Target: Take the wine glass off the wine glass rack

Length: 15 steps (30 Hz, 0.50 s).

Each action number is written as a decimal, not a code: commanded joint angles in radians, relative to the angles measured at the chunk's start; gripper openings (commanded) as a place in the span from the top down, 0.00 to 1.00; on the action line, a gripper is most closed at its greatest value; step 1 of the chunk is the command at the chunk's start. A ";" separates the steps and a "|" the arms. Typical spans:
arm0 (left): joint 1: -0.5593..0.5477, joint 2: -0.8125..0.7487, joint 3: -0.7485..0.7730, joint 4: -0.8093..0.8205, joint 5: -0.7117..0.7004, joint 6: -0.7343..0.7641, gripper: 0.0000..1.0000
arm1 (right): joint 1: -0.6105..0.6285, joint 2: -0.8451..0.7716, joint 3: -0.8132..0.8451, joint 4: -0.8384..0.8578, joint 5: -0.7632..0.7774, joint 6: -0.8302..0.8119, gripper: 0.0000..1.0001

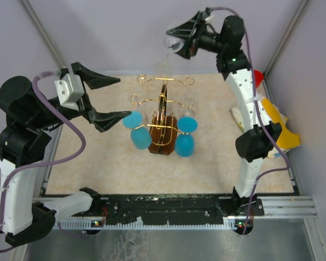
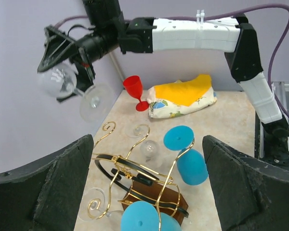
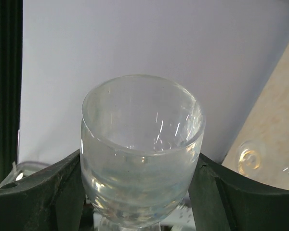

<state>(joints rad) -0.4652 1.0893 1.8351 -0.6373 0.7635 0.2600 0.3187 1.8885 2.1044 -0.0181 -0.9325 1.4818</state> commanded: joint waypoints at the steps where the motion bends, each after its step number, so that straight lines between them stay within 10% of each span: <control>1: -0.003 0.026 -0.007 -0.010 -0.110 -0.029 0.00 | -0.150 0.120 0.354 -0.356 0.022 -0.322 0.52; 15: 0.032 0.121 -0.116 0.117 -0.592 -0.124 0.00 | -0.245 0.259 0.476 -0.609 0.698 -1.155 0.57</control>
<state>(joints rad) -0.4591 1.2232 1.7462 -0.6193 0.3092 0.1802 0.0269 2.1319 2.5408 -0.6186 -0.4866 0.6228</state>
